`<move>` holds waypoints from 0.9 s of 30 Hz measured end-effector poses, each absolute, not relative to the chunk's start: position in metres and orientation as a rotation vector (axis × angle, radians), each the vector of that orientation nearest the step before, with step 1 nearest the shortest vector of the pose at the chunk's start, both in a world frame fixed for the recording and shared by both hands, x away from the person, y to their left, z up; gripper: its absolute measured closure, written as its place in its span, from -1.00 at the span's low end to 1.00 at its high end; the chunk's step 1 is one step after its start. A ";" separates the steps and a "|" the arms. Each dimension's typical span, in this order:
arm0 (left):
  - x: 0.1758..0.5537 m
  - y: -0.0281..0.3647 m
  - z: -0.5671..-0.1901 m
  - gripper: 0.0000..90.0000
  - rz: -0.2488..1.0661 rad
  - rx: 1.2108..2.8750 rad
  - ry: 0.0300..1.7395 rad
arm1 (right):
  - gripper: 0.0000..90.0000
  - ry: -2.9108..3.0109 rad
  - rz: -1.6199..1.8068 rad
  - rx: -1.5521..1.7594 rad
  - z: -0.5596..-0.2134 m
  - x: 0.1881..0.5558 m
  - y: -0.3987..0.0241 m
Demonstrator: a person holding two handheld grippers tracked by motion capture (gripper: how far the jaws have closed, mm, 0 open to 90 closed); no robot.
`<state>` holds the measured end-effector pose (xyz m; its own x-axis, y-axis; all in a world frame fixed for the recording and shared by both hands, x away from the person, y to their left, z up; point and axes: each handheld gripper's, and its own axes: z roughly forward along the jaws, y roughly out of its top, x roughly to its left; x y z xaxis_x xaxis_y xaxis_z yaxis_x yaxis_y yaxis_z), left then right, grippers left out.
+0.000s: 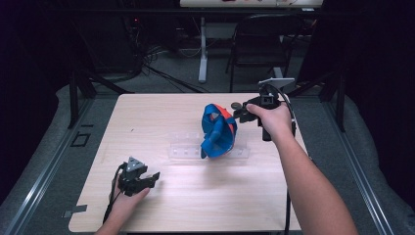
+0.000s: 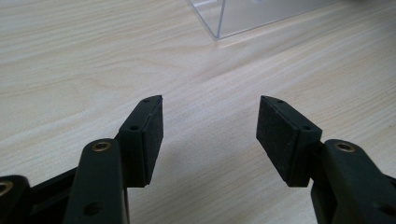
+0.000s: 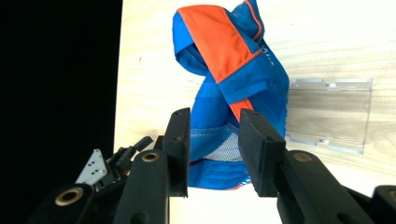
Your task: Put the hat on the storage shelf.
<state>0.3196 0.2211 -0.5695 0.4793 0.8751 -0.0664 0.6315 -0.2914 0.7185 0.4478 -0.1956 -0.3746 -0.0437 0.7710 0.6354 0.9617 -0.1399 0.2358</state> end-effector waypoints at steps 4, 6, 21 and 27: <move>0.320 0.221 -0.570 -0.07 0.451 2.029 1.245 | 0.42 -1.863 -0.960 -1.942 -0.378 0.445 -0.197; 0.320 0.221 -0.570 -0.07 0.453 2.026 1.245 | 0.41 -1.878 -0.950 -1.945 -0.379 0.443 -0.198; 0.319 0.220 -0.571 -0.07 0.453 2.027 1.249 | 0.28 -1.961 -0.962 -1.853 -0.399 0.408 -0.202; 0.320 0.220 -0.571 -0.07 0.453 2.034 1.242 | 0.27 -1.989 -0.997 -1.845 -0.414 0.391 -0.204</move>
